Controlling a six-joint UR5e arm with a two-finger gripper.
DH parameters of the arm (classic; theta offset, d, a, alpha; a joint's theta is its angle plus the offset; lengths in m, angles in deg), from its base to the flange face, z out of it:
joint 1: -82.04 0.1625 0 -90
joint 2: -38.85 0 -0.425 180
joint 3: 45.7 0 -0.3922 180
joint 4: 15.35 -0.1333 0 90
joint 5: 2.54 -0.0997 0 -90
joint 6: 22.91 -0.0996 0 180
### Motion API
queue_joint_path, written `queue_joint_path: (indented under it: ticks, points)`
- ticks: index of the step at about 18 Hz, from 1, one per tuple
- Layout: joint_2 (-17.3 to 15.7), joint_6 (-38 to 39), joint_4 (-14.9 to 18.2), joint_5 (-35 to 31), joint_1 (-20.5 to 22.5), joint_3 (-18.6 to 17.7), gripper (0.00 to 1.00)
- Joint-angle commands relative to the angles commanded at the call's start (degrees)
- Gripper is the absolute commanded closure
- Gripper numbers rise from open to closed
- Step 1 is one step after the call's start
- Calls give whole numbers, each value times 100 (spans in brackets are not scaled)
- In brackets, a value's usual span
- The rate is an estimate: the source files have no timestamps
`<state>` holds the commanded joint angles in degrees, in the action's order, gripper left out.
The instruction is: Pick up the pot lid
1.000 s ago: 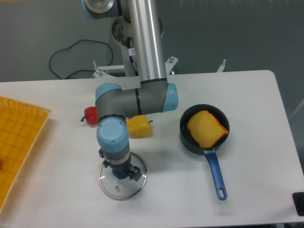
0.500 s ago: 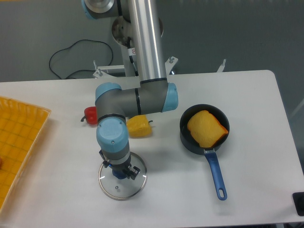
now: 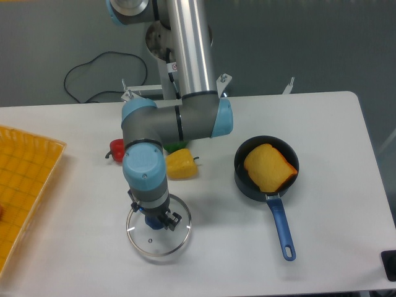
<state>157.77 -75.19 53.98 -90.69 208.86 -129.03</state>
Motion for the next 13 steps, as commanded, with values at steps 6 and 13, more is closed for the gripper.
queue_joint_path:
  ticks: [6,13]
  points:
    - [-263,-555,405,-26,35,53,48]
    - [-580,-1311,634,-9,220,-17,48]
